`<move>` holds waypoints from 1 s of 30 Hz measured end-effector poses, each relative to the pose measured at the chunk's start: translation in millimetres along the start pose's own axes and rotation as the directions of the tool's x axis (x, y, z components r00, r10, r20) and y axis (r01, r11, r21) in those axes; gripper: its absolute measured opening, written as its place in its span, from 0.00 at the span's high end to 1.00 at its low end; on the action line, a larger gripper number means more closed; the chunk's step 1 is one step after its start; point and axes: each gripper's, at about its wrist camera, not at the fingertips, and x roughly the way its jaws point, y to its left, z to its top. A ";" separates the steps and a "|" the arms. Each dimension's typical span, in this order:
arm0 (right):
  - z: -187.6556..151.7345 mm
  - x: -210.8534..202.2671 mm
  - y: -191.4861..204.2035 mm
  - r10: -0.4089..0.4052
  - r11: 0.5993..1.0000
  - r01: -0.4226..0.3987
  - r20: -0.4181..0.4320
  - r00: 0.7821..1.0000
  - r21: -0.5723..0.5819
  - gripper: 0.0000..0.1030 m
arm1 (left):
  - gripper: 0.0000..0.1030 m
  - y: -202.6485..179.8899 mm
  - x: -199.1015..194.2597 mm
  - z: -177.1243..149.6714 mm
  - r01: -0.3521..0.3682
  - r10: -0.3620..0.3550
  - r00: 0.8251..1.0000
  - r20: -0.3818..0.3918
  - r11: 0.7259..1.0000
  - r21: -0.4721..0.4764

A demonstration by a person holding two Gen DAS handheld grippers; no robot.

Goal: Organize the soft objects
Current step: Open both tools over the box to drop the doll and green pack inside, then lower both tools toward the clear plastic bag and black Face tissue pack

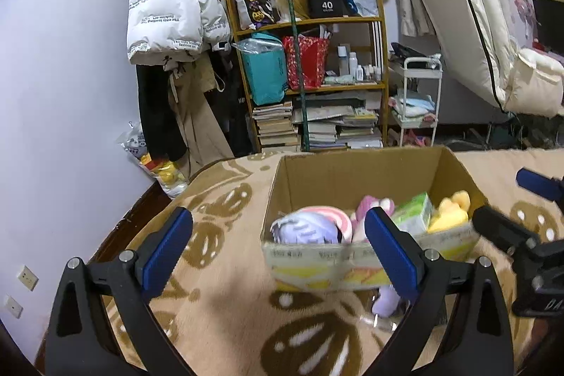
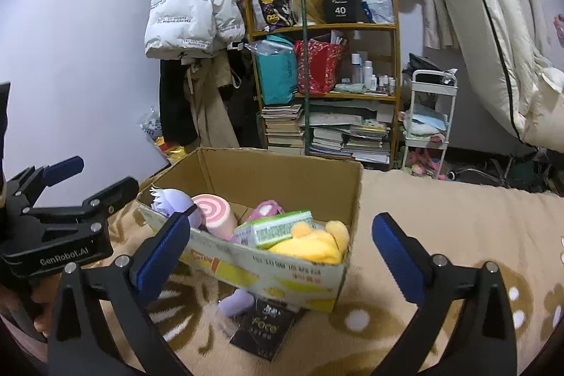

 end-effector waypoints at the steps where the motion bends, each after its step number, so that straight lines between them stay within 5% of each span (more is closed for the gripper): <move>1: -0.8 -3.4 -0.4 -0.003 1.000 0.003 -0.002 1.000 0.005 0.00 | 0.06 -0.5 -4.2 -2.2 0.002 -0.002 1.000 -0.004 1.000 0.007; 17: -17.0 -36.0 -9.8 -0.016 0.995 0.023 -0.072 0.997 0.093 0.00 | 0.05 -10.5 -38.5 -32.6 0.081 -0.077 0.991 -0.105 0.996 0.038; 30: -28.7 -12.9 -16.1 0.018 0.991 0.004 -0.167 0.986 0.133 0.00 | 0.06 -19.9 -2.7 -50.2 0.169 -0.159 0.966 -0.205 0.985 0.035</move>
